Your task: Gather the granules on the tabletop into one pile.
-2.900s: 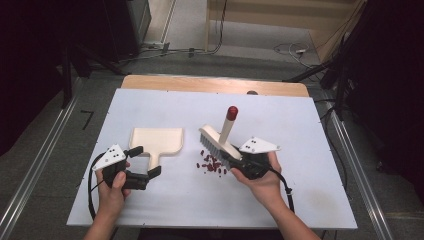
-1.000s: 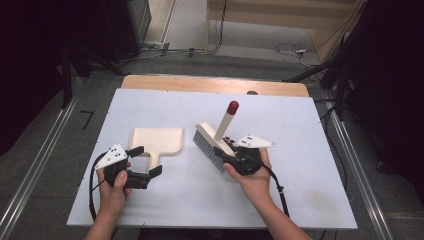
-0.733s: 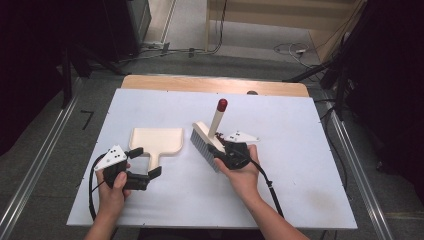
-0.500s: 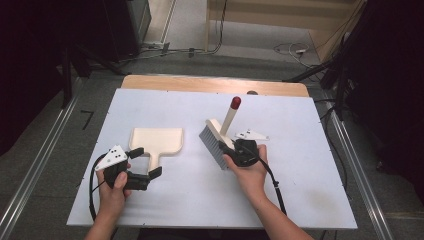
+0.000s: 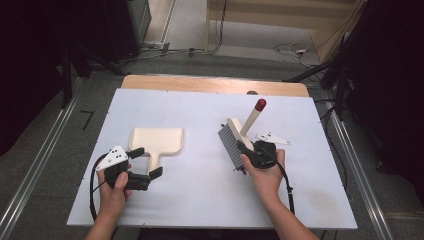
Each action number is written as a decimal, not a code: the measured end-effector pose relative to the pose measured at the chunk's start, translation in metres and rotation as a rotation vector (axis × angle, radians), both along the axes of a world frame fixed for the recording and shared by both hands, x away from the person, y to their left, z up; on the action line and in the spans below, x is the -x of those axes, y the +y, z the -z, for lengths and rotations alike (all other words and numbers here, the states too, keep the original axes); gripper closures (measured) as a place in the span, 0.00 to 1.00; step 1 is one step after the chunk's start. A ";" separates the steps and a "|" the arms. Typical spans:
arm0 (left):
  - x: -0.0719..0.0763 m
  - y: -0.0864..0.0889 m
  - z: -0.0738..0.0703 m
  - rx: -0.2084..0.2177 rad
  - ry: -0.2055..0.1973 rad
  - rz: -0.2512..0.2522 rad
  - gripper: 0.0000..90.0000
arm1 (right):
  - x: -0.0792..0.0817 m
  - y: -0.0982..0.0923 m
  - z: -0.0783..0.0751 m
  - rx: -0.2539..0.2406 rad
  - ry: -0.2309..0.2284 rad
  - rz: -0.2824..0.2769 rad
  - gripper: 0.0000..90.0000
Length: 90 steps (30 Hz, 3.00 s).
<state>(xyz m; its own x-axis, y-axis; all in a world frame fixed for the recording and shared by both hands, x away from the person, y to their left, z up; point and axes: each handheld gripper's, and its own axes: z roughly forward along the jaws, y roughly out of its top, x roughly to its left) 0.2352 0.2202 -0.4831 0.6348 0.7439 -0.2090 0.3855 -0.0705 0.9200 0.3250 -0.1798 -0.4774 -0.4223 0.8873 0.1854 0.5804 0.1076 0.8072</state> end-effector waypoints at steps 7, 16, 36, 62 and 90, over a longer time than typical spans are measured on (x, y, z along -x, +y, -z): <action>0.000 0.000 0.000 0.002 0.000 0.002 0.00 | 0.000 -0.011 -0.003 -0.061 0.006 -0.032 0.73; -0.001 -0.001 0.000 0.008 0.000 -0.002 0.00 | -0.027 -0.027 -0.057 0.031 -0.213 -0.254 0.73; -0.001 0.002 0.003 0.010 0.007 -0.007 0.00 | -0.131 -0.018 -0.012 0.276 -0.277 -0.704 0.73; -0.001 -0.001 0.003 0.018 0.011 -0.009 0.00 | -0.075 -0.041 -0.009 0.263 -0.293 -0.898 0.73; -0.001 -0.001 0.001 0.013 0.002 -0.014 0.00 | 0.020 0.015 -0.033 -0.011 -0.143 -0.508 0.73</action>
